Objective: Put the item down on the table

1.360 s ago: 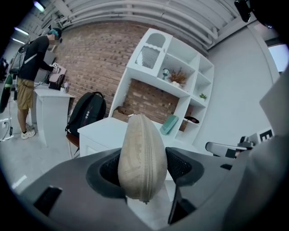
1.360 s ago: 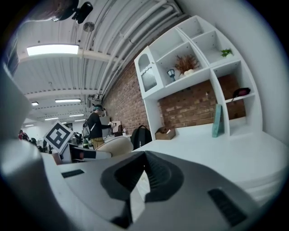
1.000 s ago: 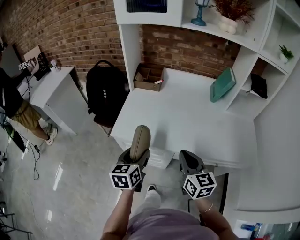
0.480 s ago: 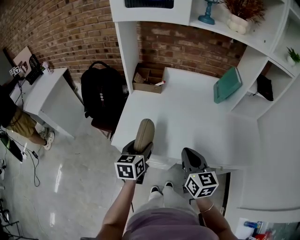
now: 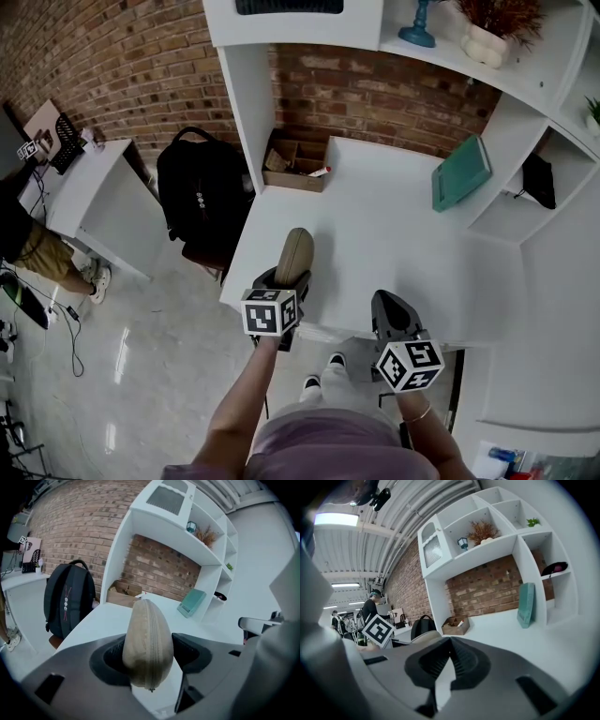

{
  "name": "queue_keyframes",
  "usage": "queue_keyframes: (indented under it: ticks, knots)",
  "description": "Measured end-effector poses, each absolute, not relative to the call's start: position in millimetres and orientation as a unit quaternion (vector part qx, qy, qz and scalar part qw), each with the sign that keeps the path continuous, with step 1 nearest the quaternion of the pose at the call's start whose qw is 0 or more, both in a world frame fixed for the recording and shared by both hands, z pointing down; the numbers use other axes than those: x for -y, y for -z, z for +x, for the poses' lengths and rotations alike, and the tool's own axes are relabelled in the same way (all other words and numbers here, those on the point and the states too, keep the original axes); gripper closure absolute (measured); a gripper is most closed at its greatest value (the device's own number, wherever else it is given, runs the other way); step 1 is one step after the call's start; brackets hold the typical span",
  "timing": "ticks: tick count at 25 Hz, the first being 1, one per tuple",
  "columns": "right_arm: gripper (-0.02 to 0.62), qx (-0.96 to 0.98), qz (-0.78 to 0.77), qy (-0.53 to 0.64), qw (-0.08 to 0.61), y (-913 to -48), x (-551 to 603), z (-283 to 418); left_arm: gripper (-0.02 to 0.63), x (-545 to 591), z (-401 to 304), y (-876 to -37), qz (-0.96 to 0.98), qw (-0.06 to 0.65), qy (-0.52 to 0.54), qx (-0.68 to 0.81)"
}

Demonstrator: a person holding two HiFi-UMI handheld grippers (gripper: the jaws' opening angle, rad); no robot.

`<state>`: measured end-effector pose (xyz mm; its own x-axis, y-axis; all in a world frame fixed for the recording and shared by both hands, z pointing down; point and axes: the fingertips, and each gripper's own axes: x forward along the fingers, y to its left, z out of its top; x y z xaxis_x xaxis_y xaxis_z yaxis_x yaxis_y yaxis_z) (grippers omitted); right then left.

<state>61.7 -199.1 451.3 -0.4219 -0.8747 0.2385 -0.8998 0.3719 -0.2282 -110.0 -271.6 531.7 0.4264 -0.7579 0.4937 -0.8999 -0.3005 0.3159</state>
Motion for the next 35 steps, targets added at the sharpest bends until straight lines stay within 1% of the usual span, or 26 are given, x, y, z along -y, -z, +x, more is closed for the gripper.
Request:
queue_keyframes:
  ticks: [15, 21, 35]
  knots:
    - [0.594, 0.821, 0.538, -0.187, 0.039, -465.0, 251.5, 86.8, 0.334, 358.7, -72.8, -568.0, 0.796, 0.283, -0.182, 0.504]
    - [0.594, 0.814, 0.545, -0.197, 0.034, -471.3, 262.2, 96.0, 0.334, 376.2, -61.8, -587.2, 0.791, 0.293, -0.201, 0.498]
    - [0.594, 0.807, 0.552, -0.208, 0.034, -476.0, 269.1, 110.9, 0.334, 401.7, -40.3, -604.6, 0.796, 0.269, -0.234, 0.489]
